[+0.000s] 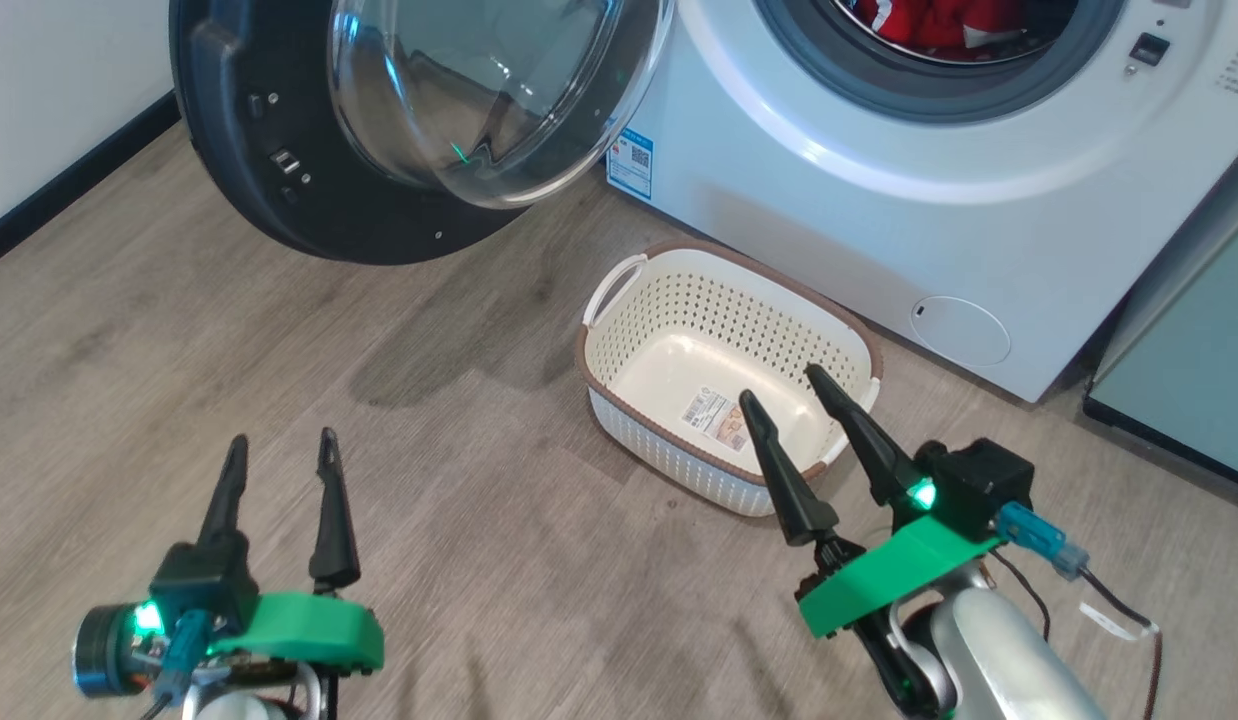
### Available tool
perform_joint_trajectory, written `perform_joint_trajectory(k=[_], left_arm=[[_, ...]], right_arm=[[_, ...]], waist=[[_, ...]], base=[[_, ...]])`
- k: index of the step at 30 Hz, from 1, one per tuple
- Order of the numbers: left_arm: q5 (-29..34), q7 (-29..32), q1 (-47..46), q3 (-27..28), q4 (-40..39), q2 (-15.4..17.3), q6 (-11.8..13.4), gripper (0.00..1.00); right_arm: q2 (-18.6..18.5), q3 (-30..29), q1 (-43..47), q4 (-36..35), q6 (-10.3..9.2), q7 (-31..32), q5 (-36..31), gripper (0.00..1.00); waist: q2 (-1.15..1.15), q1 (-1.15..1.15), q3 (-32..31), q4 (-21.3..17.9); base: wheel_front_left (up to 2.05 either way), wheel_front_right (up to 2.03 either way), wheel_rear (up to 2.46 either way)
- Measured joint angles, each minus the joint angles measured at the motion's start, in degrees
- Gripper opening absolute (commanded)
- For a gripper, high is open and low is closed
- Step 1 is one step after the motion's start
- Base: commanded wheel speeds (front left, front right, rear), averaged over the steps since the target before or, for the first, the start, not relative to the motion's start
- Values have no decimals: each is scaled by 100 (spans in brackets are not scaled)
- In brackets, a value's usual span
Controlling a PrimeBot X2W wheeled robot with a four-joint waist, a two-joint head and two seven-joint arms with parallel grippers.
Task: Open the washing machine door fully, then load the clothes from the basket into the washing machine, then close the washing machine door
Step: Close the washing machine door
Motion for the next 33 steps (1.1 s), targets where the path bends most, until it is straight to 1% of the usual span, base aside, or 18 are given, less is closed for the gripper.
perform_joint_trajectory(k=[4,9,14,15,33], left_arm=[[-16,0,136,40,-186,0,130,100],[-16,0,198,34,-219,0,199,100],[-16,0,197,-26,-247,0,211,100],[-16,0,197,-52,-254,0,249,100],[47,0,188,-71,-233,1,241,100]], right_arm=[[-7,81,-96,116,0,0,98,100],[-10,88,-95,114,0,0,187,100],[-46,108,-93,114,0,0,202,100],[-56,107,-93,113,0,0,208,100],[-75,1,-18,46,0,0,252,100]], waist=[[0,0,-29,-34],[0,0,-76,-65],[0,0,-93,-76],[0,0,-99,-79],[0,0,-210,-154]], base=[[0,0,0],[0,0,0],[0,0,0],[0,0,0],[0,0,0]])
